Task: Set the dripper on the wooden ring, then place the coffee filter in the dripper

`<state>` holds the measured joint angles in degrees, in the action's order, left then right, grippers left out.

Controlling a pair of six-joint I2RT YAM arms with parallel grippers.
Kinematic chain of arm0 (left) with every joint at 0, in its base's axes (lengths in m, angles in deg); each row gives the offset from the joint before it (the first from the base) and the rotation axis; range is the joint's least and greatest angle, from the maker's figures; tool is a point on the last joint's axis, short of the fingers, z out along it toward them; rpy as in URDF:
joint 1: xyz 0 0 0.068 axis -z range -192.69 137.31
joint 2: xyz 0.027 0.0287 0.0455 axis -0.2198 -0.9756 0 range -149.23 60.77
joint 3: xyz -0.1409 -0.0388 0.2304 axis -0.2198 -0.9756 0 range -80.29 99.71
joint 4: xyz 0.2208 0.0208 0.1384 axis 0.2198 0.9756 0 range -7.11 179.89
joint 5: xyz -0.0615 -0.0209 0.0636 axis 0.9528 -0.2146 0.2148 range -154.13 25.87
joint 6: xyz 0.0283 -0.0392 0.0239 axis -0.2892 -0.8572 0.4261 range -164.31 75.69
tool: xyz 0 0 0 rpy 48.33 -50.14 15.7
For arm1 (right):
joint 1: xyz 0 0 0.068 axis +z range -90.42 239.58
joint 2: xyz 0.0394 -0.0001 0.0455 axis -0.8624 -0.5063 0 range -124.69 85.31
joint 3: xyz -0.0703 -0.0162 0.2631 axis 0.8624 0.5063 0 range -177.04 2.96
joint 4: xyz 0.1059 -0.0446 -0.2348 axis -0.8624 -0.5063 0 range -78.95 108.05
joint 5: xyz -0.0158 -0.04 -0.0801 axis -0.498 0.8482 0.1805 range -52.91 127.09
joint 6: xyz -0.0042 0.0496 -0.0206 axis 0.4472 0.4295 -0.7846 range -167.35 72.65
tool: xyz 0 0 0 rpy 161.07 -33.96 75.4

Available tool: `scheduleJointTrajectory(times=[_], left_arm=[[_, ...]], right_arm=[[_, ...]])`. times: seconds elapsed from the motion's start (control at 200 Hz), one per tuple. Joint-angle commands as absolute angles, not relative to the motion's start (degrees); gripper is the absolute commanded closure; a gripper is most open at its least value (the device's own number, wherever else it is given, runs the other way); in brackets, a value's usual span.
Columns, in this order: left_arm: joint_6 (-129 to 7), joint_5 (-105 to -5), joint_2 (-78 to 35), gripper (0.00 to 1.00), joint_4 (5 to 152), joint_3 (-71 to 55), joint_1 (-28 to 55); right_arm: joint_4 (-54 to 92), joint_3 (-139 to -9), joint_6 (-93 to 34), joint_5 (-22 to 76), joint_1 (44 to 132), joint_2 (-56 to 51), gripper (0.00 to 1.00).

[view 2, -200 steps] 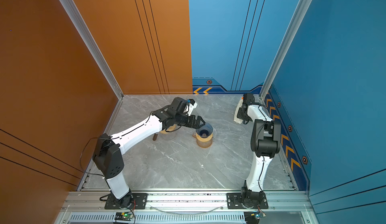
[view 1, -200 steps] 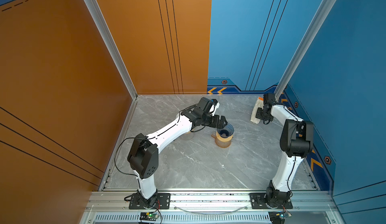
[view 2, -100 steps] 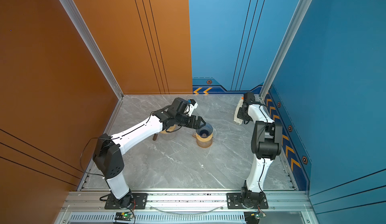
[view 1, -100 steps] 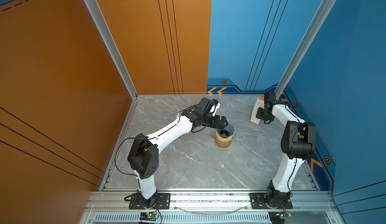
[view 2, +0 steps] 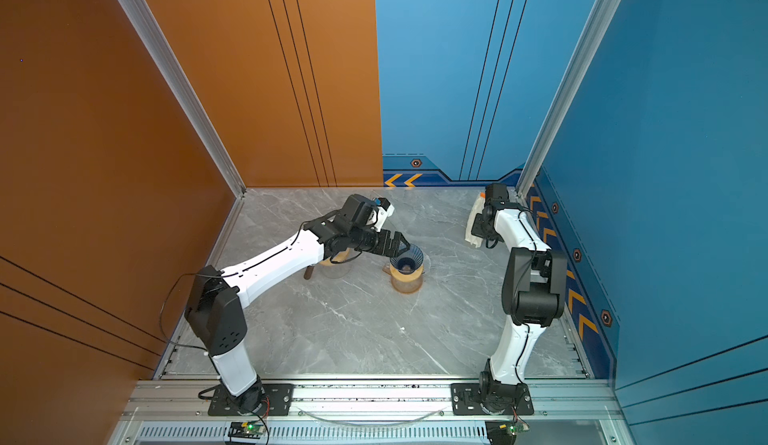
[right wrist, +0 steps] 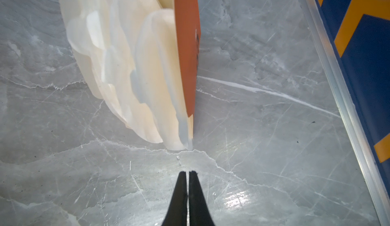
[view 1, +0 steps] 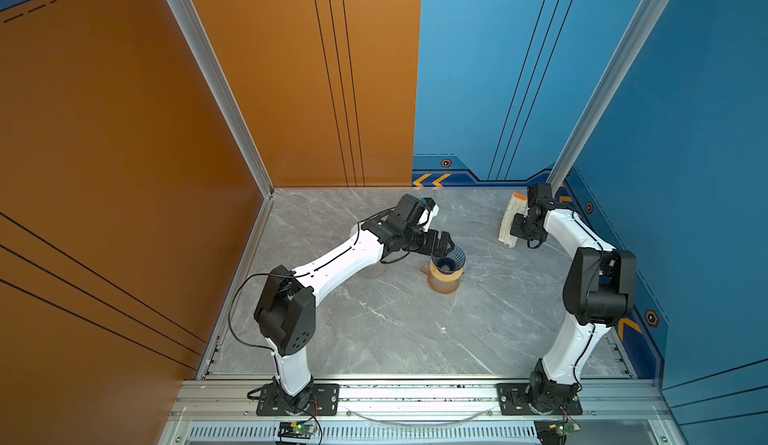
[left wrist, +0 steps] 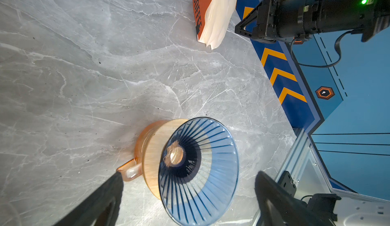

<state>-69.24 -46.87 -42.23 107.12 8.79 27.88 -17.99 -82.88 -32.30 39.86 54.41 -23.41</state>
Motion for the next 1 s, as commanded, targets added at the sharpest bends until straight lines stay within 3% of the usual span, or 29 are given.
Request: scheduleJointTrajectory(times=[0.0, 0.08, 0.18, 0.741, 0.991], left_arm=[[-69.3, -45.5, -42.9, 0.02, 108.6, 10.2, 28.4], [-69.2, -45.4, -43.0, 0.02, 108.6, 10.4, 28.4], [-69.1, -45.2, -43.4, 0.02, 108.6, 10.8, 28.3], [-69.4, -44.7, -44.3, 0.02, 108.6, 11.2, 28.1], [-69.4, -44.8, -44.3, 0.02, 108.6, 11.0, 28.1]], right_arm=[[-19.6, -82.1, -31.3, 39.6, 54.4, -21.8, 0.93], [-19.6, -83.1, -31.6, 40.1, 54.2, -23.0, 0.81], [-19.5, -84.9, -31.8, 40.3, 54.2, -24.9, 0.79], [-19.6, -90.4, -30.2, 42.7, 54.0, -32.4, 0.84], [-19.1, -91.7, -30.1, 43.0, 54.1, -33.2, 0.90]])
